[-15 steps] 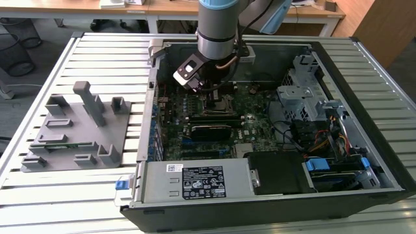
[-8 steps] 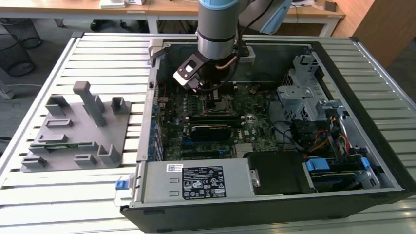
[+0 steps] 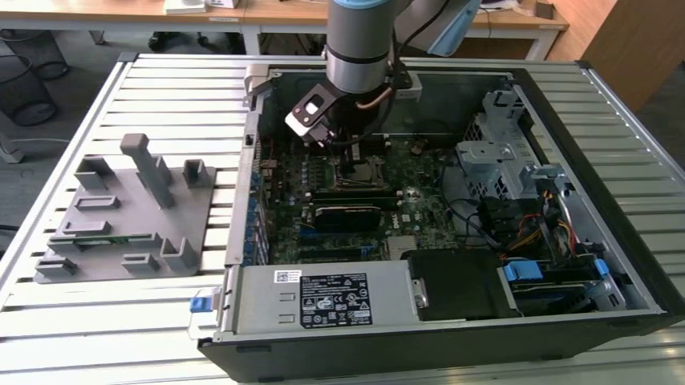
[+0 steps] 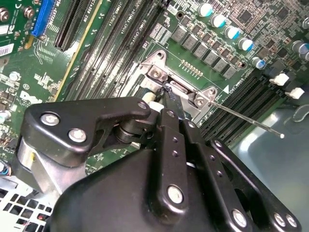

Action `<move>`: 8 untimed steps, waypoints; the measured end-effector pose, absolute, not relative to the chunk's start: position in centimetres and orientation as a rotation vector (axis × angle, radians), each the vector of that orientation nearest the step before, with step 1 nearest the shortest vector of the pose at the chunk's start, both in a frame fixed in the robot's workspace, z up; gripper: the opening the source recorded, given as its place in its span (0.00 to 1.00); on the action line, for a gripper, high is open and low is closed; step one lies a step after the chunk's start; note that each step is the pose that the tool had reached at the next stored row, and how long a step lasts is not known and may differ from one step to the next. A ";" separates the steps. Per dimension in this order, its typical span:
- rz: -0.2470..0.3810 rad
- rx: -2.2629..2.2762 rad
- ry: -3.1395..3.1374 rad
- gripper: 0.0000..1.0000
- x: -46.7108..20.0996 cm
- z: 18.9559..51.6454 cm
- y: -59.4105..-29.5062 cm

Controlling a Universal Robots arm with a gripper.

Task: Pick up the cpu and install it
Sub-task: 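Close the cpu cover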

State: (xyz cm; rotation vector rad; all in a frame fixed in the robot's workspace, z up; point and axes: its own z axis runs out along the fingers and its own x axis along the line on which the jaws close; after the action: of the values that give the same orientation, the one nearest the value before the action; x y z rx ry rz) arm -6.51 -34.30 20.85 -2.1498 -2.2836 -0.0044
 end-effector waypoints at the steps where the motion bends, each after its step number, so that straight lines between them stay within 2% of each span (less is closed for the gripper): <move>1: -0.003 -2.149 -2.283 0.11 -6.4 20.8 -34.3; 8: 0.004 -2.147 -2.280 0.11 -5.4 20.9 -34.3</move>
State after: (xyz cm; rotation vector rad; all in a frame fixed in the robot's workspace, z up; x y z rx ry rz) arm -5.39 -34.31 20.86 -2.1465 -2.2797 0.0035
